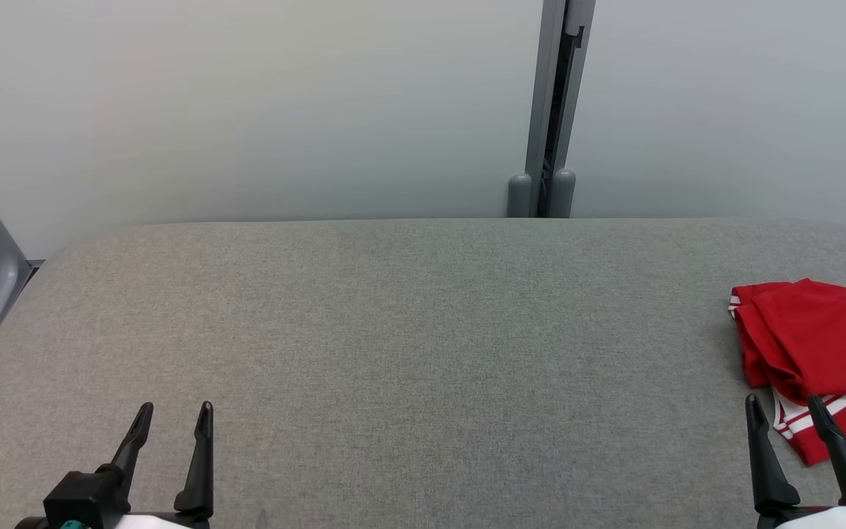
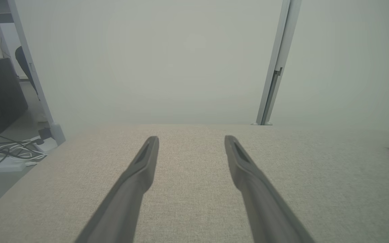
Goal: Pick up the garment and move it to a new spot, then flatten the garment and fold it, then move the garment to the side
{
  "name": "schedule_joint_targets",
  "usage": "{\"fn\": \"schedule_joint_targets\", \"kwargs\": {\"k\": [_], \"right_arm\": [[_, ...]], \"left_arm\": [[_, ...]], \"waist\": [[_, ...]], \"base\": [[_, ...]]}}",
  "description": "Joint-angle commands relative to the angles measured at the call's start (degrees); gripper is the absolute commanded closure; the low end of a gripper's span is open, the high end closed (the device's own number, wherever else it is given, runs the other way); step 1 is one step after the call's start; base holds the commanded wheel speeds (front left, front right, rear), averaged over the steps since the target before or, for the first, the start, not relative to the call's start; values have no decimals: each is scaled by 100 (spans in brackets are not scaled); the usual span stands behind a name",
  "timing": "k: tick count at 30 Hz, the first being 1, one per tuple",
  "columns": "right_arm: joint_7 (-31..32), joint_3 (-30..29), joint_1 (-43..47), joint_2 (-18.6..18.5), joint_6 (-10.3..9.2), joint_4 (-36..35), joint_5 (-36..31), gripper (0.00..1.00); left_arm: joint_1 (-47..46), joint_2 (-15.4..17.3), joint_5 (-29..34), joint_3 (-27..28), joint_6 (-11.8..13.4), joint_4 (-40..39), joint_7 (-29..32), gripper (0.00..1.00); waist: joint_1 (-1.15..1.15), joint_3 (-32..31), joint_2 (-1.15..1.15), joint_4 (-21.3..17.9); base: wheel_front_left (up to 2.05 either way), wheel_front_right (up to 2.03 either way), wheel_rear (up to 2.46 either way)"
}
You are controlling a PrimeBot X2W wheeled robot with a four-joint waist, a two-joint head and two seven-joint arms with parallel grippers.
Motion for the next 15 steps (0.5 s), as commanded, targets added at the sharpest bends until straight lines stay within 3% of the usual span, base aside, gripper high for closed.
{"fn": "schedule_joint_targets", "kwargs": {"k": [1,15], "right_arm": [[23,-20,14,-14,1,-29,20,0],[41,-1,9,-14,1,-45,55,0]], "left_arm": [[-42,28,-26,8,9,20,2,0],[-57,40,-52,-31,70,10,-3,0]], "waist": [[0,2,0,-1],[0,7,0,-15]], "base": [[0,0,0],[0,0,0]]}}
